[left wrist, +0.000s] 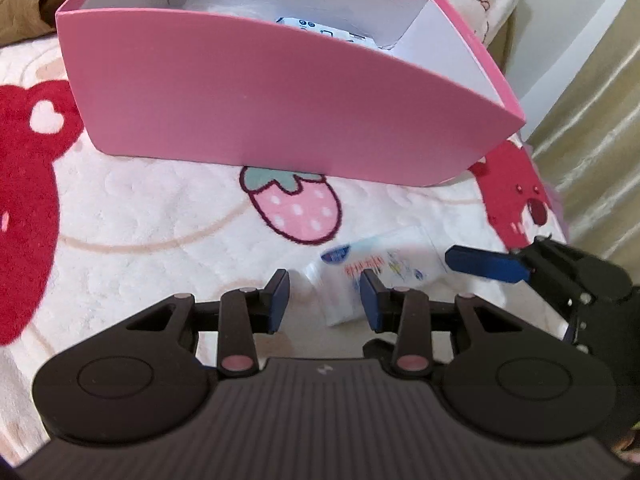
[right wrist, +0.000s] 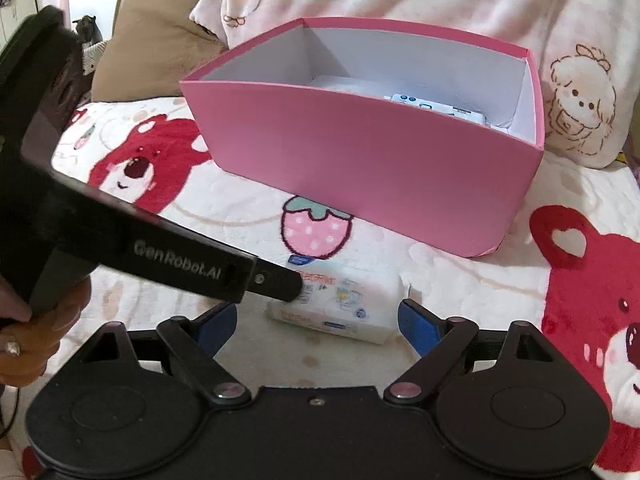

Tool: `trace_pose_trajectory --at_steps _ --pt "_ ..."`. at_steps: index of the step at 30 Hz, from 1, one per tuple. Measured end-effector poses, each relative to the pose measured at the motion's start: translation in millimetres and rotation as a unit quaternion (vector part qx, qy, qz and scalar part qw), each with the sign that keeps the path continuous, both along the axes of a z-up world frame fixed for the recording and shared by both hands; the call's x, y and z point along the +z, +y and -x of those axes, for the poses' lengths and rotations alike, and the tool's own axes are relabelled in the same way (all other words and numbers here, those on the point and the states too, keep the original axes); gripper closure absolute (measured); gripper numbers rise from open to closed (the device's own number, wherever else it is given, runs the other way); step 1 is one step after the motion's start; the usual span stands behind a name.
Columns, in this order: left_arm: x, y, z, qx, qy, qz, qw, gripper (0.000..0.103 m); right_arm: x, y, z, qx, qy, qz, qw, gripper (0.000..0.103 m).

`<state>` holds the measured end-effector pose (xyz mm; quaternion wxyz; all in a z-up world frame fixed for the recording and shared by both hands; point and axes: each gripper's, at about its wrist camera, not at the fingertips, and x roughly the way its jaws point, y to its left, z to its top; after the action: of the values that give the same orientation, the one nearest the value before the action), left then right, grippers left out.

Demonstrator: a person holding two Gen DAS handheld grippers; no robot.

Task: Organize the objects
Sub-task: 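Lower the left gripper and close it on the white packet, then lift the white packet and carry it into the pink box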

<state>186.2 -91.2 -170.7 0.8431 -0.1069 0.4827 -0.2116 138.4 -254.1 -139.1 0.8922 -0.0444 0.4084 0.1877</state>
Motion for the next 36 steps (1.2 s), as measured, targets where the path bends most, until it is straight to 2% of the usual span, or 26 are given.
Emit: trace_pose_trajectory --at_steps 4,5,6,8,11,14,19,23,25,27,30,32,36 --pt "-6 3 -2 0.003 0.009 0.026 0.9996 0.071 -14 -1 -9 -0.005 0.020 0.017 1.000 0.017" --pt "-7 2 -3 0.003 0.011 0.034 0.9994 0.077 -18 -2 -11 -0.007 0.025 0.018 1.000 0.018" --pt "-7 4 -3 0.000 0.014 0.044 0.9989 0.079 -20 -3 -12 -0.009 0.026 0.017 0.999 0.023" --pt "-7 4 -4 -0.002 0.014 0.046 0.9988 0.079 -21 -5 -13 -0.014 0.018 0.012 1.000 0.031" --pt "0 7 -4 -0.002 0.023 0.055 0.9982 0.079 -12 1 -1 -0.009 -0.016 0.021 1.000 0.032" --pt "10 11 1 -0.005 0.040 0.069 0.9968 0.079 5 4 7 -0.014 -0.024 0.017 0.999 0.031" --pt "46 19 14 -0.005 0.021 0.071 0.9972 0.077 33 16 25 -0.033 -0.044 0.007 0.998 0.029" --pt "80 26 23 -0.018 -0.006 0.073 0.9972 0.077 59 18 37 -0.051 -0.071 -0.009 0.996 0.033" --pt "103 30 27 -0.021 -0.033 0.069 0.9969 0.077 76 14 38 -0.053 -0.081 -0.032 0.995 0.037" --pt "124 31 27 -0.022 -0.056 0.060 0.9964 0.077 94 12 38 -0.053 -0.095 -0.034 0.993 0.048" --pt "152 29 21 -0.033 -0.085 0.032 0.9954 0.076 122 16 37 -0.036 -0.130 -0.024 0.991 0.052" --pt "167 31 10 -0.035 -0.088 0.038 0.9948 0.076 139 17 28 -0.035 -0.137 -0.020 0.990 0.056" --pt "188 32 -19 -0.025 -0.088 0.053 0.9944 0.075 168 14 3 -0.040 -0.147 -0.017 0.988 0.058"
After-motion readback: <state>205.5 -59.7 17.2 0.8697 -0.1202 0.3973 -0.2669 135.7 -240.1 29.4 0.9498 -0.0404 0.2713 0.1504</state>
